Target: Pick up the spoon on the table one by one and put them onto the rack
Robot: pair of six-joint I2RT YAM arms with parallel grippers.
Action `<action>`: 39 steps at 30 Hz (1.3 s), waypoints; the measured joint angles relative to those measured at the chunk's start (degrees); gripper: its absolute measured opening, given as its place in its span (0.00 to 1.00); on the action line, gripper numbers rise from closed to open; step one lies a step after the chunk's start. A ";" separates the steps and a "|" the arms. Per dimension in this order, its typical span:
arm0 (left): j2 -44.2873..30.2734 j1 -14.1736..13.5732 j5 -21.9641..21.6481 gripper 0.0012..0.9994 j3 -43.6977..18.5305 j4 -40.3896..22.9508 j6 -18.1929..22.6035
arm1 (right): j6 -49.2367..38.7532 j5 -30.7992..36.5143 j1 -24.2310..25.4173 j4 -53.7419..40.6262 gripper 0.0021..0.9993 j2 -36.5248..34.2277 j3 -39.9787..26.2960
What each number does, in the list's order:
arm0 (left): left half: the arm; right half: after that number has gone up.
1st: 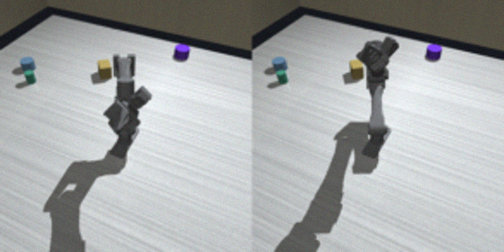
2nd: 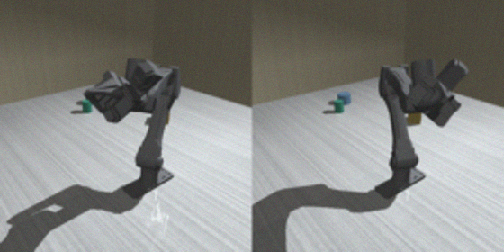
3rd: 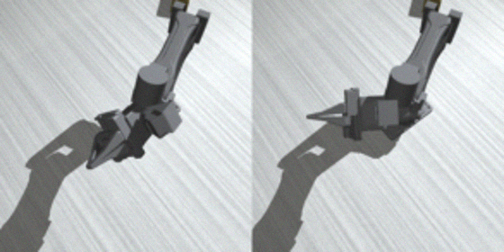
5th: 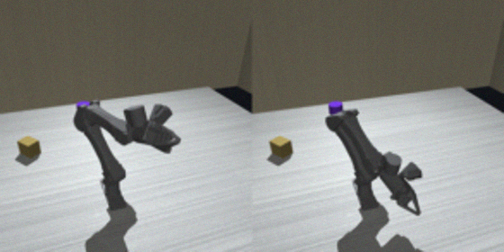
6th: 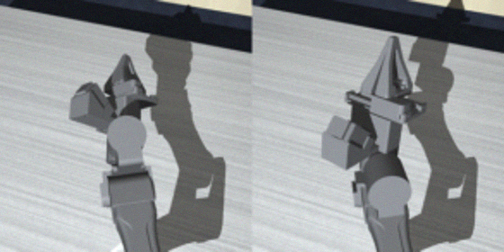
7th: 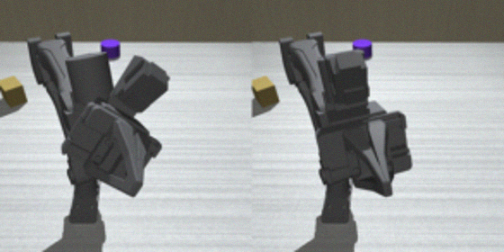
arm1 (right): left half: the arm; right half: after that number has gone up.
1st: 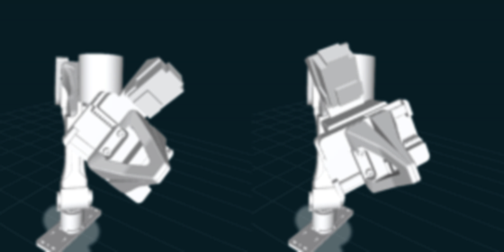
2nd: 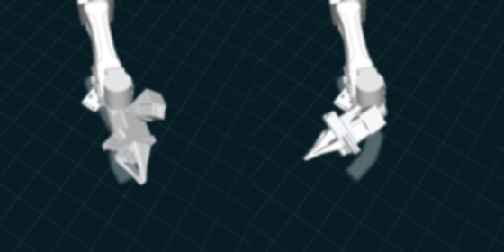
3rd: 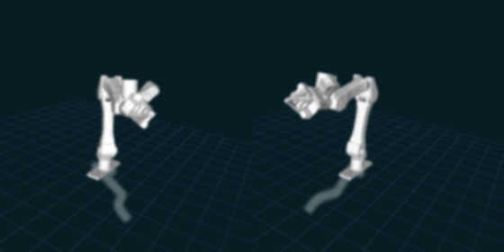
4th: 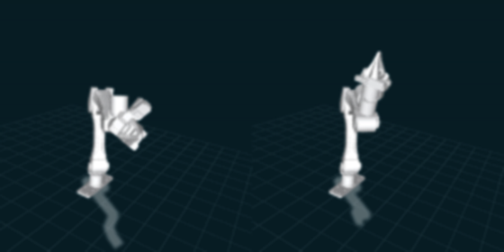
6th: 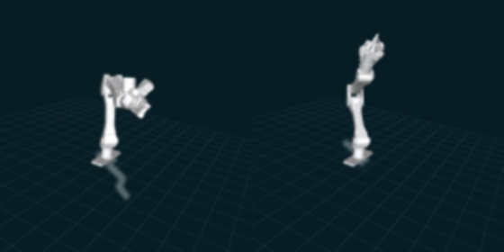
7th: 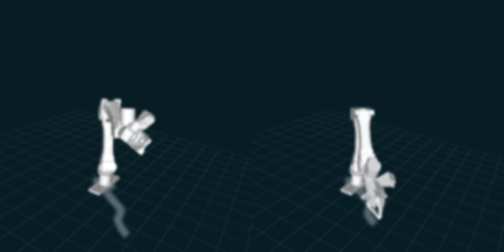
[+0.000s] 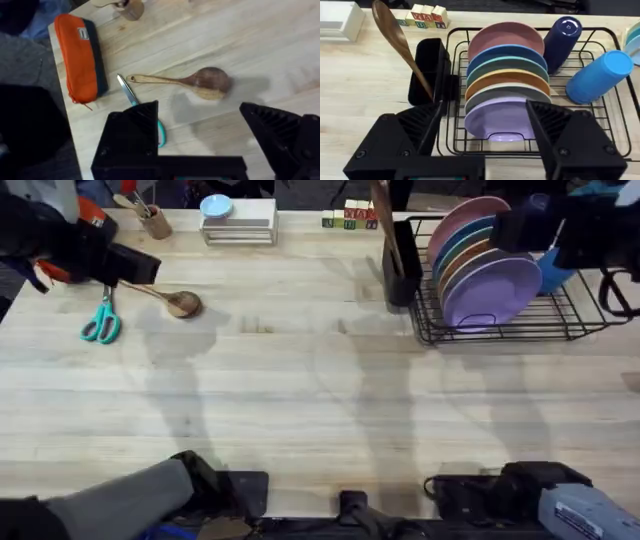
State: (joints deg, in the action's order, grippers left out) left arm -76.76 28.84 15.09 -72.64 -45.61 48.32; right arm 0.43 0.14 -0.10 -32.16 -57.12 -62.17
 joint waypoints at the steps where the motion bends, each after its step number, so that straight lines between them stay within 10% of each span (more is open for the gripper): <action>1: -0.36 0.00 -0.03 0.99 0.00 0.03 1.40 | -0.02 0.00 0.00 0.00 0.99 0.00 0.00; 19: -4.30 0.02 -8.96 0.99 0.00 -2.74 11.72 | 0.00 0.00 0.00 -0.07 0.99 0.00 -0.01; 39: -12.09 0.33 -6.33 0.99 -0.01 -1.78 33.95 | 0.00 0.00 0.00 -0.08 0.99 0.00 -0.02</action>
State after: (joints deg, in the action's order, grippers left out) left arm -88.85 29.17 8.76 -72.65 -47.39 82.27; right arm 0.43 0.14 -0.10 -32.24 -57.12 -62.19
